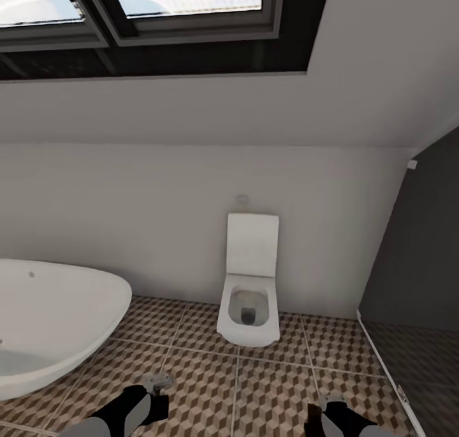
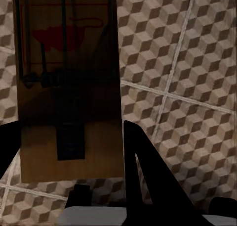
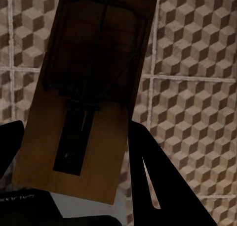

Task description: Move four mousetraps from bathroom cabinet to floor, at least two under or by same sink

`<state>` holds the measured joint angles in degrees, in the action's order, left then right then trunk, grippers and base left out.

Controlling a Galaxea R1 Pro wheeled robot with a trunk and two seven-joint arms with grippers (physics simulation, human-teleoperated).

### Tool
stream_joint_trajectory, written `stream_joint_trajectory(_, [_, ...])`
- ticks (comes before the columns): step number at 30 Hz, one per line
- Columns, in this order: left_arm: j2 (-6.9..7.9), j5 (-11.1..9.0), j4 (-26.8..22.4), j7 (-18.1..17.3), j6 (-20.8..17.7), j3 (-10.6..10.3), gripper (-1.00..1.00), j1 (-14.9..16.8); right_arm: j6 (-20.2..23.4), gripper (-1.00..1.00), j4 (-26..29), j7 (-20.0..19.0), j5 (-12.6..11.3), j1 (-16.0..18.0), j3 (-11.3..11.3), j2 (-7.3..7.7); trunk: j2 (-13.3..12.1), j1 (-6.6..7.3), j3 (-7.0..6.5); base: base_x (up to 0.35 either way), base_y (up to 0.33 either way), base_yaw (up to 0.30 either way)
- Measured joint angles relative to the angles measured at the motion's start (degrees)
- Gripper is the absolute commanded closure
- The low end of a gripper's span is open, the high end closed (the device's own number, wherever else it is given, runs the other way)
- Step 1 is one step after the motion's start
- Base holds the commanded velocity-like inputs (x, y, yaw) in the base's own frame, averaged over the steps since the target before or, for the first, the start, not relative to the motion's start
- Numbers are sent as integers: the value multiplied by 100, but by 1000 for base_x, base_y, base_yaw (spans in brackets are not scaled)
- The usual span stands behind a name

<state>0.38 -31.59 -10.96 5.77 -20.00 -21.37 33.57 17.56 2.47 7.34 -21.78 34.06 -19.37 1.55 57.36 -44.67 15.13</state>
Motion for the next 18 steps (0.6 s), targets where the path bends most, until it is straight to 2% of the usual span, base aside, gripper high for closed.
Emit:
stream_joint_trajectory(7, [-102,170,-25,-103,-287,-10,100,6,1,100,1,1,-16,273,-2,0,0,0,65,0,0,0])
stream_joint_trajectory(13, [-125,507,-35,-299,-295,1,100,10,10,100,1,1,-17,568,1,-4,0,0,122,0,0,0])
stream_joint_trajectory(18, [-138,586,-48,-329,-275,3,100,23,11,100,7,3,-18,665,-2,-8,0,0,169,0,0,0])
